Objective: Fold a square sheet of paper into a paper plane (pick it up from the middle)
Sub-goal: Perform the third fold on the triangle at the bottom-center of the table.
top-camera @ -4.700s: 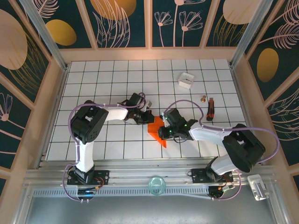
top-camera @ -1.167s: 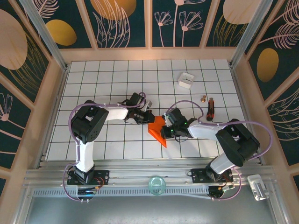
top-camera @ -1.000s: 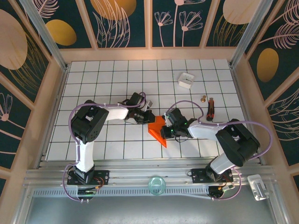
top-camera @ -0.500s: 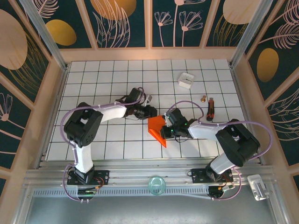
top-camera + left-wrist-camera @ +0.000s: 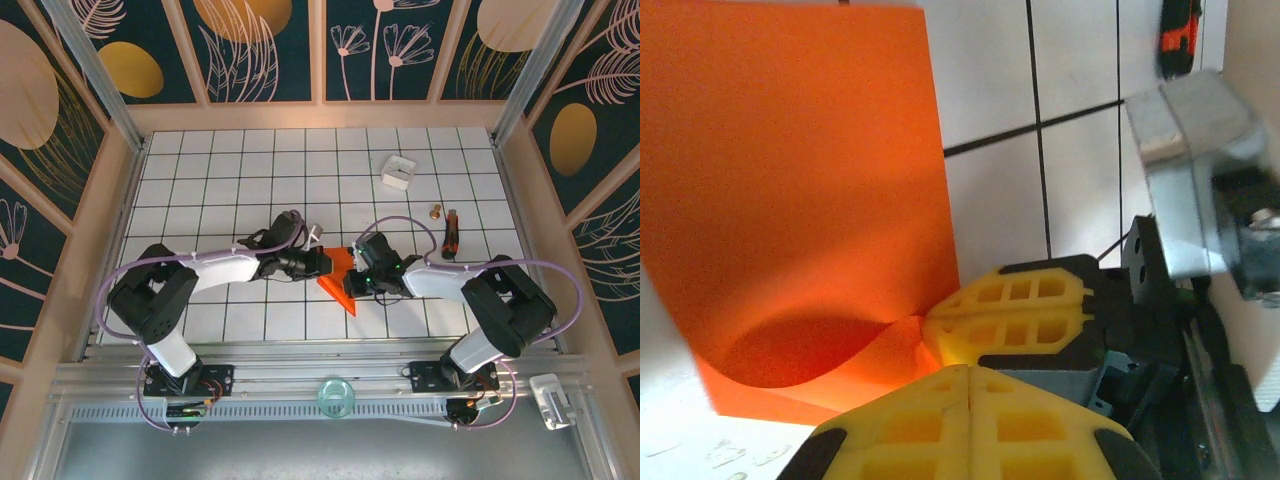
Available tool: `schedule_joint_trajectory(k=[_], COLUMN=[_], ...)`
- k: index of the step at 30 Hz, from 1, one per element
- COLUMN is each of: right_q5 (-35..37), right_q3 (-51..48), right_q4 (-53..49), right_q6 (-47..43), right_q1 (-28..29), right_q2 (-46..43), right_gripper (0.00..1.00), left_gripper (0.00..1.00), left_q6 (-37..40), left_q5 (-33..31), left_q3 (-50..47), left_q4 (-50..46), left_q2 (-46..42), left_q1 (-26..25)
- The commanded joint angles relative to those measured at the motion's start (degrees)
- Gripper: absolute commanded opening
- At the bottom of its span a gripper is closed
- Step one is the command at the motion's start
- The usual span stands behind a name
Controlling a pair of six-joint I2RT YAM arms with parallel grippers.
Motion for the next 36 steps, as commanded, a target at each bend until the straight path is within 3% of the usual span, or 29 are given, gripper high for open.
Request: schedule_joint_trajectory(k=[1, 12, 36], right_q5=[3.07, 3.12, 2.52], right_q3=[-2.17, -2.13, -1.6], right_q4=[-2.89, -2.85, -2.74], right_q6=[0.44, 0.45, 0.48], right_q1=[-0.23, -0.21, -0.1], right_q2=[0.25, 0.2, 0.48], right_gripper=[0.0, 0.0, 0.0], left_gripper=[0.0, 0.0, 0.0], left_q6=[-2.04, 0.13, -0.15], left_q5=[0.99, 1.14, 1.42], left_q3=[-0.17, 1.93, 1.73], left_q4=[3.1, 0.62, 2.02], left_q2=[1.52, 6.74, 6.18], left_q1=[-1.44, -2.43, -2.36])
